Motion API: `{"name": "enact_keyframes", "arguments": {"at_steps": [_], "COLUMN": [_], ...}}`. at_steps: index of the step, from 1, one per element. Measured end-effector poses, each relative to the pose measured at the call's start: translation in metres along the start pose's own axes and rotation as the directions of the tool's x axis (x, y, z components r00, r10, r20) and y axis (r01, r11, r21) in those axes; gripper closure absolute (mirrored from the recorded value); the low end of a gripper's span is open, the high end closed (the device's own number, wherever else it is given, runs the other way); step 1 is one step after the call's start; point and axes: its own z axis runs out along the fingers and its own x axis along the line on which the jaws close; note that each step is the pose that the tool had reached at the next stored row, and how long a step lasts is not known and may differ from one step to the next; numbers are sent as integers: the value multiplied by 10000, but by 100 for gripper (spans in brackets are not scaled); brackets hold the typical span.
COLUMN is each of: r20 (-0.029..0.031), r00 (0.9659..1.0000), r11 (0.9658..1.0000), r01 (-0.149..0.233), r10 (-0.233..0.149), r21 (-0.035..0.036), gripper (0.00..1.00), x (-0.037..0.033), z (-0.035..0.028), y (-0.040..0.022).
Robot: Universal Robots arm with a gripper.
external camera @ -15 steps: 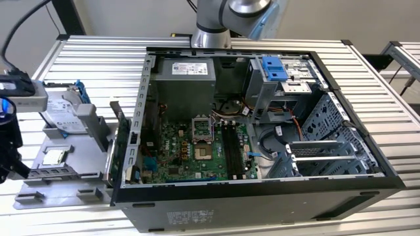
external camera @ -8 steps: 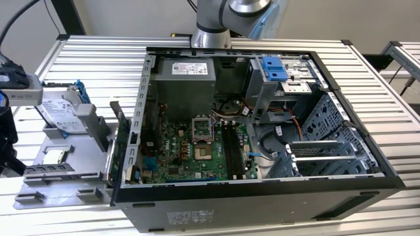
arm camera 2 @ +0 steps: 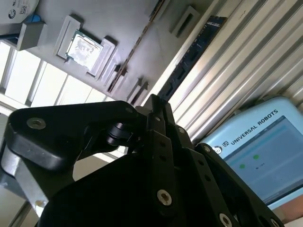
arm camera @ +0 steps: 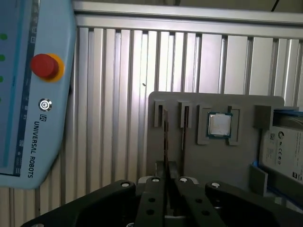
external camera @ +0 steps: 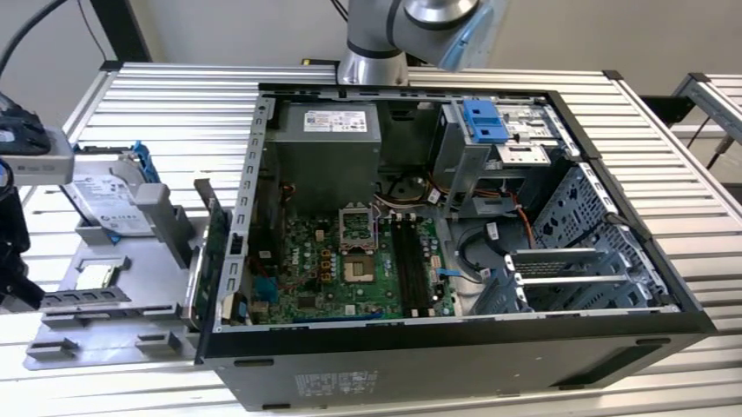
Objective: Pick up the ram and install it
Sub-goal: 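Pick up the ram and move it above insertion slot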
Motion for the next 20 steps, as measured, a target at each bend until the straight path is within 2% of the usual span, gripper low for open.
{"name": "enact_keyframes", "arguments": {"at_steps": [20], "r20": [-14], "r00": [10000], "r11": [10000], "r01": [1], "r10": [-1], "r21": [10], "gripper": [100], "x": [-20], "z": [-620], "y": [8]}}
